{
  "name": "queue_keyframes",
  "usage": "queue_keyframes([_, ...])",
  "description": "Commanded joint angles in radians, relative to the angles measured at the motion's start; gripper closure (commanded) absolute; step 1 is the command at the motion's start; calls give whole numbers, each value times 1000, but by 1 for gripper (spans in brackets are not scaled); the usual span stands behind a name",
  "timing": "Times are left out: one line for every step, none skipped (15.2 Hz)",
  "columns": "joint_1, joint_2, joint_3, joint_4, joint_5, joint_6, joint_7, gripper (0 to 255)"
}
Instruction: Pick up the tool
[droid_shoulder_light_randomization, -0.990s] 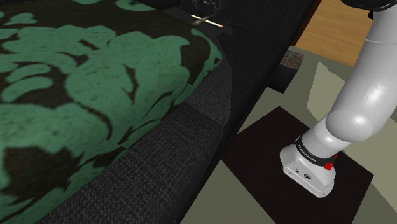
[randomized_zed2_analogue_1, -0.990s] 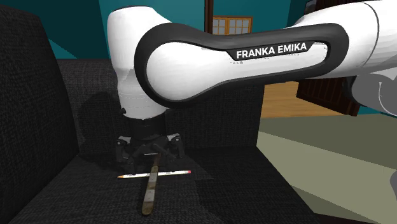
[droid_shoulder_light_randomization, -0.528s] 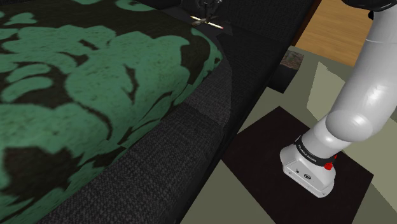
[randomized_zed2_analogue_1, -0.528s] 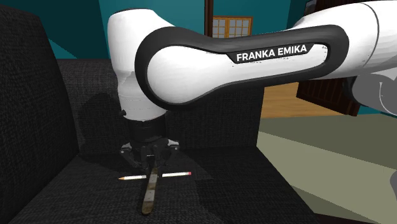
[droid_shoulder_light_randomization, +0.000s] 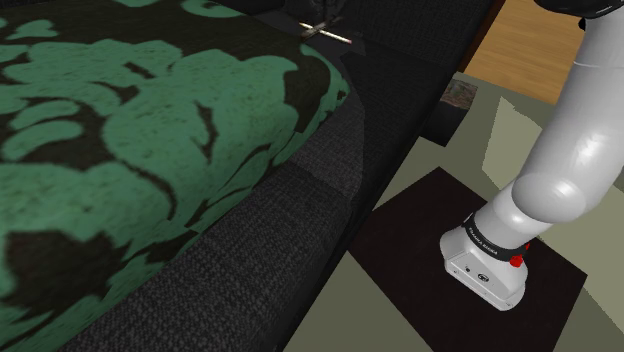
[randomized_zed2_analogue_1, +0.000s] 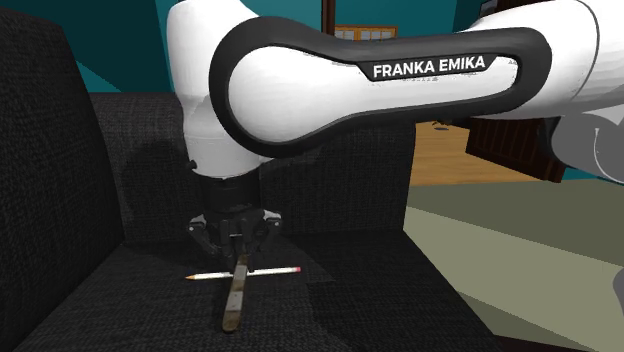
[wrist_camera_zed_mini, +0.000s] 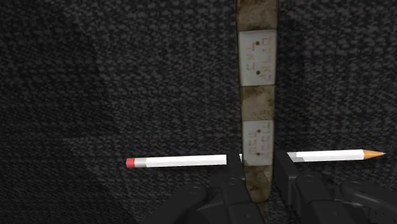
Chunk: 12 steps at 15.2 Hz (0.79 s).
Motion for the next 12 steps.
queue_keyframes([4,9,1,41,-1,-33,-1,255])
queue_keyframes([5,12,1,61,-2,-49,-2,255])
queue_keyframes([7,17,1,81,-3,-65,-4,255])
queue_keyframes([9,22,1,102,-4,-81,-5,255])
queue_keyframes([10,27,1,124,-5,-97,-6,255])
queue_keyframes([12,33,1,147,-6,-114,-7,255])
queue_keyframes([15,40,1,171,-7,-131,-8,255])
queue_keyframes([17,47,0,196,-9,-149,-9,255])
queue_keyframes([20,55,0,222,-10,-167,-10,255])
queue_keyframes([22,64,0,250,-12,-186,-12,255])
queue_keyframes([26,74,0,279,-14,-206,-13,255])
queue_keyframes([26,75,0,284,-14,-209,-13,255])
